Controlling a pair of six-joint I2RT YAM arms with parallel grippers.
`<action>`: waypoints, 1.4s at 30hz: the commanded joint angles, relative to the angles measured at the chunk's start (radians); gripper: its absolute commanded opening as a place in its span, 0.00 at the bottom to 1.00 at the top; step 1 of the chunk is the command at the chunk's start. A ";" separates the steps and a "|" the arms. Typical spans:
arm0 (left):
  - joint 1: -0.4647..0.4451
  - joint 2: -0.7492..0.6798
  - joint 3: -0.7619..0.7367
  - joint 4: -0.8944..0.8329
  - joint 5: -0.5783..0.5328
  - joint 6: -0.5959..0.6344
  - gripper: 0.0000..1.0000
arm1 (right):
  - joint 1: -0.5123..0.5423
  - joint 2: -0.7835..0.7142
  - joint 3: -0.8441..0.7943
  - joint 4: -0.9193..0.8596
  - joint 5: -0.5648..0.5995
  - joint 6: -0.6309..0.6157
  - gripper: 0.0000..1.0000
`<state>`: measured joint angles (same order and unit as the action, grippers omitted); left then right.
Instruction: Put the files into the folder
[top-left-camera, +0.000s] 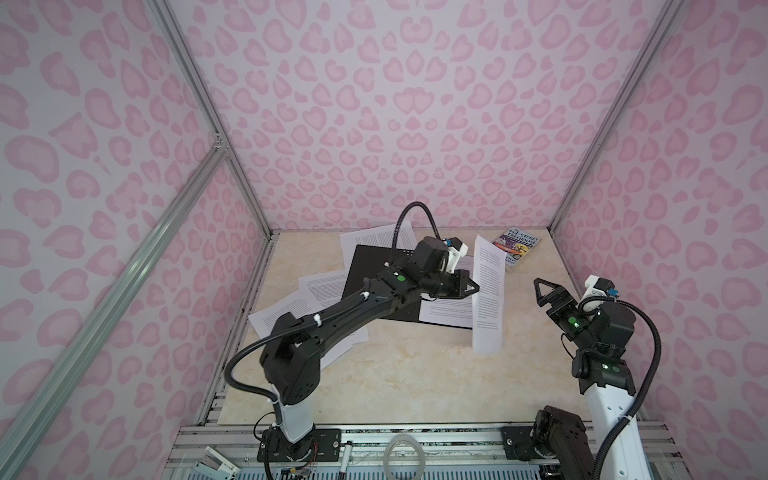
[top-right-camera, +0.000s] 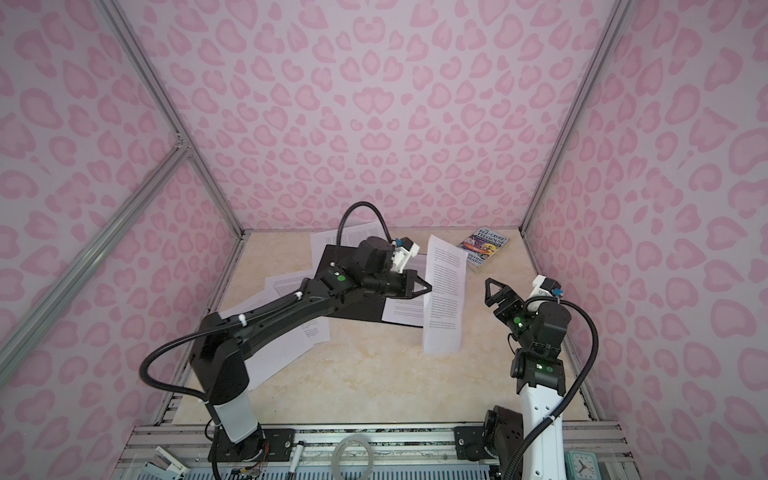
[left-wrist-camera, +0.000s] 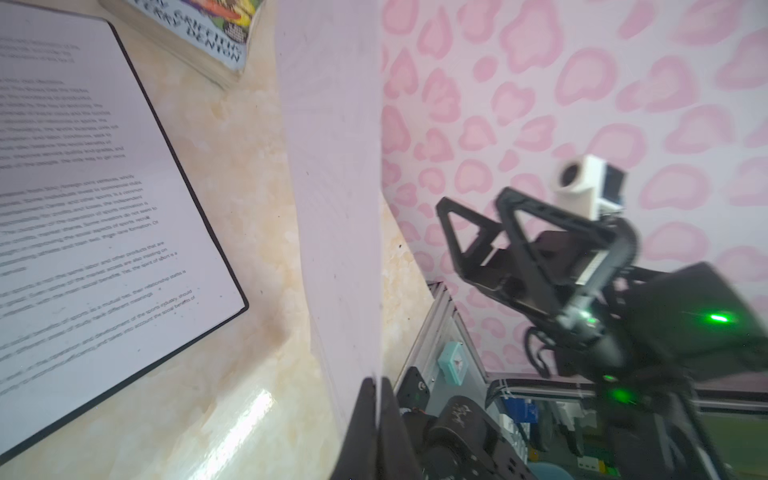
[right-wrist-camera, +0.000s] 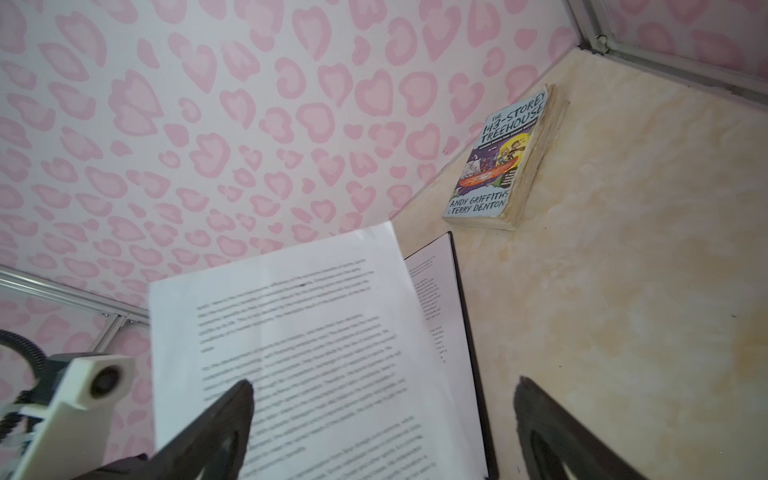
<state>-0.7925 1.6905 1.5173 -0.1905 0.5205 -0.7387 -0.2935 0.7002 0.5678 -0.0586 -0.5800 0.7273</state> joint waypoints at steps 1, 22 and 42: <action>0.098 -0.173 -0.112 0.087 0.099 -0.096 0.04 | 0.086 0.017 0.031 -0.010 0.096 -0.080 0.98; 0.550 0.158 -0.492 0.349 0.214 -0.143 0.03 | 0.524 0.739 0.293 0.153 0.082 -0.208 0.93; 0.593 0.334 -0.459 0.322 0.210 -0.063 0.04 | 0.626 1.308 0.725 -0.042 0.008 -0.351 0.80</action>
<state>-0.2008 2.0109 1.0492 0.1078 0.7254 -0.8185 0.3298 1.9713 1.2606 -0.0425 -0.5663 0.4179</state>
